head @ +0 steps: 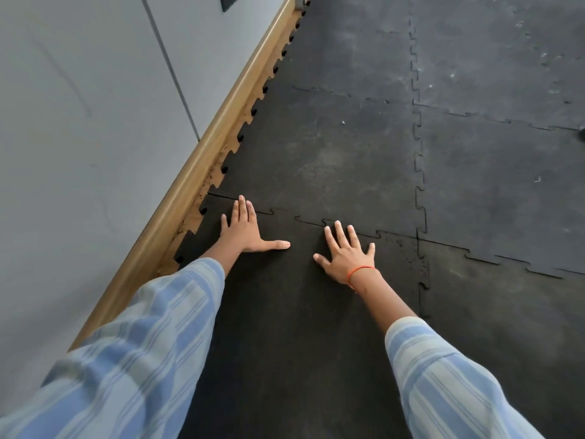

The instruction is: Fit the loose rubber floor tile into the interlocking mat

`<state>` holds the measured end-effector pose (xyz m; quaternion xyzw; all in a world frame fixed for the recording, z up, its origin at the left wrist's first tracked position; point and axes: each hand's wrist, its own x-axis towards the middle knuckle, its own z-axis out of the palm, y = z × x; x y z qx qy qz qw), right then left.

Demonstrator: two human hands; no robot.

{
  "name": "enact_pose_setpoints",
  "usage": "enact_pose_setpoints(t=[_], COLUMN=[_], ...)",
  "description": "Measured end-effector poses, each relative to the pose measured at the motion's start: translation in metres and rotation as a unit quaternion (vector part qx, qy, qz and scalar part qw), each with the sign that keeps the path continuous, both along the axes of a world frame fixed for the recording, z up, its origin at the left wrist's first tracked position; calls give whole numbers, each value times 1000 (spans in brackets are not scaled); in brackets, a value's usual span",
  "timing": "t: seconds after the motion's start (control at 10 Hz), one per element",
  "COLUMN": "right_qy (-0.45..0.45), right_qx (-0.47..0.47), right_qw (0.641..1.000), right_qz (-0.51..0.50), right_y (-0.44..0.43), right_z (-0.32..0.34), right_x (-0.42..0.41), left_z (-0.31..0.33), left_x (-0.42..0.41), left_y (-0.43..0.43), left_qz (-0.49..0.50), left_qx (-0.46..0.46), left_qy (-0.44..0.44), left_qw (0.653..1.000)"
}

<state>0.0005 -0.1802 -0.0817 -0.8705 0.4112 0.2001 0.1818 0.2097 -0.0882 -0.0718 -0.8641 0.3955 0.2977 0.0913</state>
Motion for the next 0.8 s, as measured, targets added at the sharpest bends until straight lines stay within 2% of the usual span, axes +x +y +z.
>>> enact_pose_setpoints(t=[0.2, 0.3, 0.4, 0.5, 0.6, 0.7, 0.8], right_qy=[-11, -30, -15, -8, 1, 15, 24], right_qx=[53, 6, -19, -15, 15, 73, 153], right_qw=[998, 988, 980, 986, 987, 984, 966], right_qz=[-25, -148, -199, -166, -157, -163, -209], right_y=[-9, -8, -10, -13, -18, -18, -11], right_z=[11, 10, 6, 3, 6, 24, 56], right_x=[-2, -47, -98, -112, -112, -112, -111], left_z=[2, -3, -2, 8, 21, 41, 64], left_x=[12, 17, 19, 19, 11, -28, -75], left_y=[6, 21, 24, 13, 3, -10, -27], left_qz=[0, 53, 63, 58, 35, -32, -104], left_qx=[-6, -15, 2, 34, 73, 97, 92], left_qy=[23, -9, -17, -28, -49, -41, 31], left_qw=[1000, 998, 998, 997, 996, 994, 990])
